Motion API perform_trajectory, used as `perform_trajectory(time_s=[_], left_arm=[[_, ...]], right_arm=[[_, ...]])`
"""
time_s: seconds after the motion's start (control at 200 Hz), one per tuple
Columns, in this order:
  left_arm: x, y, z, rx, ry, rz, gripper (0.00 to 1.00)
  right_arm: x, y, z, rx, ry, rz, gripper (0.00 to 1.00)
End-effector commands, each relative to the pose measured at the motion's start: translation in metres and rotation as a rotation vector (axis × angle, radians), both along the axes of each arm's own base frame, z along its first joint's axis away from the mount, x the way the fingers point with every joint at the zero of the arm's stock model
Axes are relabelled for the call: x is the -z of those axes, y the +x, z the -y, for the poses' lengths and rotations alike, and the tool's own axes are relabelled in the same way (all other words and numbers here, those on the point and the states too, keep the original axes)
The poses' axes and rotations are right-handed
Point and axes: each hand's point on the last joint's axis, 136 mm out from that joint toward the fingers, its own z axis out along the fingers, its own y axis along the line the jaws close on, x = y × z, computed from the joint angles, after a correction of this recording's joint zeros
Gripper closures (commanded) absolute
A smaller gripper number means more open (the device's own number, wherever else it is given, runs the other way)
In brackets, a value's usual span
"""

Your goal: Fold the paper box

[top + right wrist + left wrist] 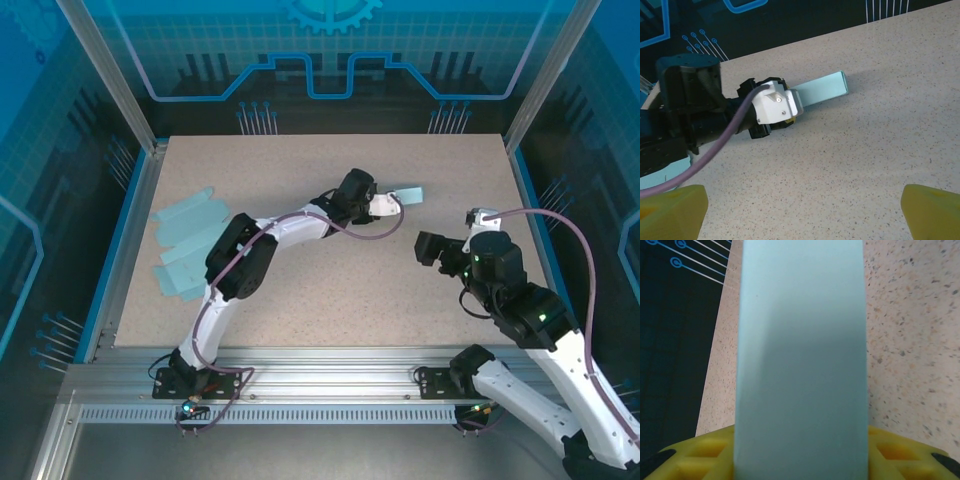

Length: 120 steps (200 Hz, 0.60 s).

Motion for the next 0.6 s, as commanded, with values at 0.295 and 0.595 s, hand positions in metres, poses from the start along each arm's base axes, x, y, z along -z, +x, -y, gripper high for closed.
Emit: perform_trajectory(time_s=[0.295, 0.595], left_arm=[[0.031, 0.031, 0.011, 0.07, 0.158, 0.058, 0.47], [0.031, 0.016, 0.008, 0.039, 0.123, 0.018, 0.01]], right_arm=[[0.001, -0.01, 0.015, 0.041, -0.003, 0.023, 0.0], [0.001, -0.004, 0.009, 0.027, -0.012, 0.017, 0.0]])
